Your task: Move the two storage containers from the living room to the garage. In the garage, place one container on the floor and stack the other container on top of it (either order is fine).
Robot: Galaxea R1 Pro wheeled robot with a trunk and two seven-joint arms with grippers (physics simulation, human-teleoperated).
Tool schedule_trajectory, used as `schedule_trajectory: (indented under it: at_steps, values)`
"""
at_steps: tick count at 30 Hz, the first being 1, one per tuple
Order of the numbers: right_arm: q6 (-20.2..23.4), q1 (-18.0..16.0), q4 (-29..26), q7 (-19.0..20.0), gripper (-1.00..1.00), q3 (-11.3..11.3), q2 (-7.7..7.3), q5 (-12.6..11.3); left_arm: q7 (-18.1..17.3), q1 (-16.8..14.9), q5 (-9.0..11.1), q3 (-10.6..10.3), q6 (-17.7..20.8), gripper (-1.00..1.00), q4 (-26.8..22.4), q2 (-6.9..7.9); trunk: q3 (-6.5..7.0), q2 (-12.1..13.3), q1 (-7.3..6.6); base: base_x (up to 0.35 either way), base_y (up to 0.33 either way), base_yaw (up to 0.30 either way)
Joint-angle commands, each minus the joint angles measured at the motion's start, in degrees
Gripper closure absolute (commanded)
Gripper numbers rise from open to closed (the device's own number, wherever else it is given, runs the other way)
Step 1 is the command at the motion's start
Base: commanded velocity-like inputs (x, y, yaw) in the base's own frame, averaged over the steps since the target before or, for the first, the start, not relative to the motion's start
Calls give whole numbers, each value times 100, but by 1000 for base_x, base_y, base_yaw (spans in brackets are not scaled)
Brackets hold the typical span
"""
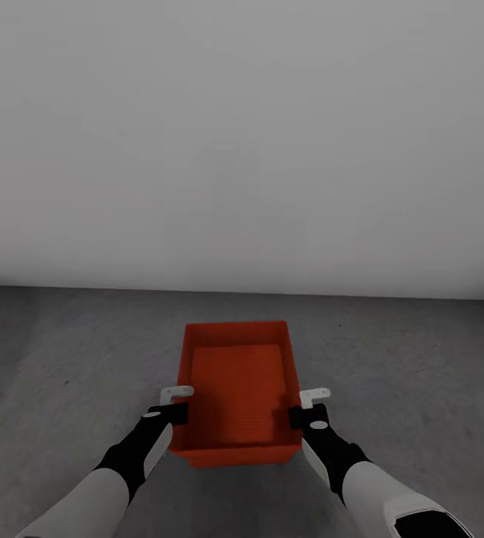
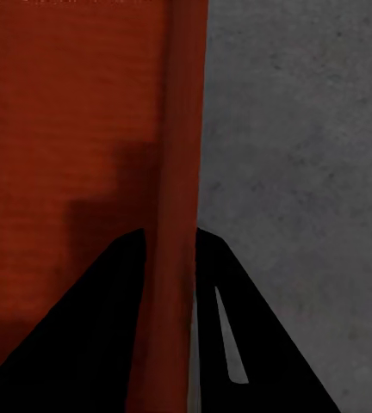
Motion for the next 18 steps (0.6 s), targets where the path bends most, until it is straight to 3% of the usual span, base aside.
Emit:
schedule_trajectory:
  at_steps: [1,9,10,18]
  values:
    - [10,-2,22,-42,100,-15,-1,-42,57,-3,22,-44,-58,100,-28,5,-4,-2,-1,0,0,0]
    - [13,-2,22,-42,100,-10,-1,-42,59,-5,20,-46,-56,100,-20,13,-4,-2,-1,0,0,0]
    - [15,-2,22,-42,-100,-10,-1,-42,59,-4,20,-44,-56,-100,-19,12,-4,-2,-1,0,0,0]
    - [20,-2,22,-42,-100,-16,-1,-42,54,-2,28,-43,-57,-100,-28,24,-4,-2,-1,0,0,0]
